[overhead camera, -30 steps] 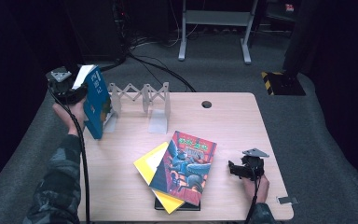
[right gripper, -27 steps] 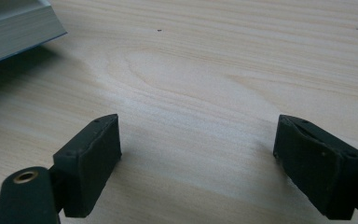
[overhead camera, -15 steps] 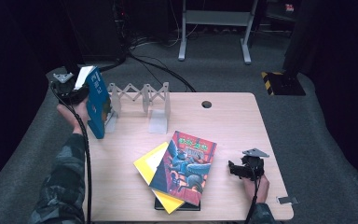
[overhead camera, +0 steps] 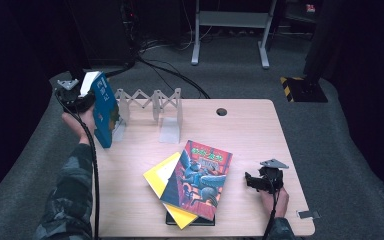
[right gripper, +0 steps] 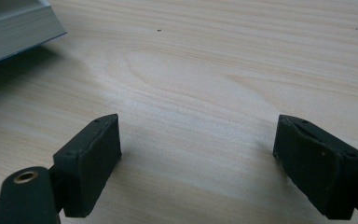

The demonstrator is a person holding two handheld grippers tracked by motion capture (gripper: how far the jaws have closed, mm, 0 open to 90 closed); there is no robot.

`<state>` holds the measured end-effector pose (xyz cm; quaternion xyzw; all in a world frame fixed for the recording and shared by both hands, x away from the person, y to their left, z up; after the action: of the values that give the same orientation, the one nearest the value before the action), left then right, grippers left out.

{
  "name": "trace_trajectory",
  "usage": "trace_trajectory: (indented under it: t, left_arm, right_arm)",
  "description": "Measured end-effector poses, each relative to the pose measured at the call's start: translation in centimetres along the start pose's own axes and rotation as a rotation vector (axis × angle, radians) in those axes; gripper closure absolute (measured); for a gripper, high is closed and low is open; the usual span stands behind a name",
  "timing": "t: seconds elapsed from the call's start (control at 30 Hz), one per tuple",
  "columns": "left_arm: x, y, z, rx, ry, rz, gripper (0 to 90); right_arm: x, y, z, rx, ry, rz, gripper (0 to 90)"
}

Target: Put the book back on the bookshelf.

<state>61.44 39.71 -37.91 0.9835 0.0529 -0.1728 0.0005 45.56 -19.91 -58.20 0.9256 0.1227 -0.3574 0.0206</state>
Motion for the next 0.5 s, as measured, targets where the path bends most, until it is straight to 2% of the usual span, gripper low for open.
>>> trace_trajectory:
  t: [0.07, 0.13, 0.33, 0.5]
  left_arm:
    - [0.0, -0.1, -0.1, -0.007, -0.017, 0.008, 58.8]
    - [0.0, -0.1, -0.1, 0.005, -0.034, 0.010, 56.0]
    - [-0.4, -0.4, 0.1, -0.009, -0.065, 0.031, 38.5]
    - [-1.1, -0.5, 0.2, 0.011, -0.080, 0.056, 29.3]
  right_arm:
    - [0.0, 0.0, 0.0, 0.000, 0.000, 0.000, 14.3]
    - [0.0, 0.0, 0.0, 0.000, 0.000, 0.000, 14.3]
    - [0.0, 0.0, 0.0, 0.000, 0.001, 0.001, 14.3]
    - [0.0, 0.0, 0.0, 0.000, 0.000, 0.001, 14.2]
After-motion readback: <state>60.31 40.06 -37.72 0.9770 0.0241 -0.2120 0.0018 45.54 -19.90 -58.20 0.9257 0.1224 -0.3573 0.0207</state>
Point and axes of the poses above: each handheld gripper's, and its own axes: x roughly forward along the jaws, z roughly out of its underside, y roughly to its right, the point moved 8 cm from there along x, roughly forward along the jaws, and after that the axes turned 3 degrees about x, right-handed, at the moved point
